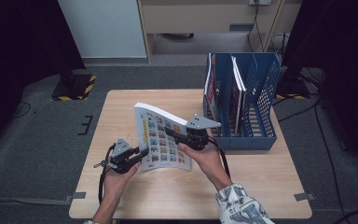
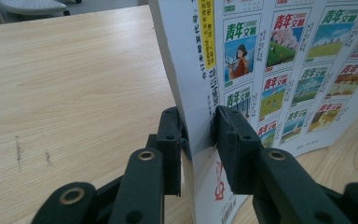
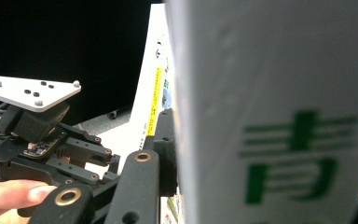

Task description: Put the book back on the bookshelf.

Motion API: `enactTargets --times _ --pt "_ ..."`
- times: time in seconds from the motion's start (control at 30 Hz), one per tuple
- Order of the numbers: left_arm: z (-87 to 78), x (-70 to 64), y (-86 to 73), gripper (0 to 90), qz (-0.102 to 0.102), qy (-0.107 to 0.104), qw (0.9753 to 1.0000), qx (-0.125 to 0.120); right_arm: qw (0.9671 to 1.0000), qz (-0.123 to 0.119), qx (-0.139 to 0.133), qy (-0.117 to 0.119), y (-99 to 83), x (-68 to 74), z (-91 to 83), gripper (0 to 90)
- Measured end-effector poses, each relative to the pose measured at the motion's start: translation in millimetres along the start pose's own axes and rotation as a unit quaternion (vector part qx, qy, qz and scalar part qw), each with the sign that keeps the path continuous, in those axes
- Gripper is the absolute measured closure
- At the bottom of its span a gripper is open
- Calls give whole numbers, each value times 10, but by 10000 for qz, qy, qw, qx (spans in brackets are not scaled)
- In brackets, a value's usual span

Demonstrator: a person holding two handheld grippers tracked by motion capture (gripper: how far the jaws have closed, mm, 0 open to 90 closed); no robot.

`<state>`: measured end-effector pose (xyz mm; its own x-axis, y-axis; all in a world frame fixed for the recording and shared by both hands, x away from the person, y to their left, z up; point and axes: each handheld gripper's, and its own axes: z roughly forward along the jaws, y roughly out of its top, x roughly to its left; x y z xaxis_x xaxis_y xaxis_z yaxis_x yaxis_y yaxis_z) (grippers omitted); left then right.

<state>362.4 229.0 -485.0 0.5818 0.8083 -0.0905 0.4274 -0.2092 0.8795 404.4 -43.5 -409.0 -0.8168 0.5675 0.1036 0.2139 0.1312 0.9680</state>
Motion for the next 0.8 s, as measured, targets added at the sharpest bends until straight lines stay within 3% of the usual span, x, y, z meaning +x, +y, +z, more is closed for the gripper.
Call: enactTargets --times 0.4,0.67,0.8 --pt "-5 -6 5 705 -32 -3 10000 11 10000 46 32 21 2 3 15 709" --pt "-8 -1 6 699 -56 -32 10000 7 9998 -80 54 -165 10 33 10 735" --pt "3 26 -17 638 -91 -51 9999 58 9996 -93 102 -251 36 74 9 738"
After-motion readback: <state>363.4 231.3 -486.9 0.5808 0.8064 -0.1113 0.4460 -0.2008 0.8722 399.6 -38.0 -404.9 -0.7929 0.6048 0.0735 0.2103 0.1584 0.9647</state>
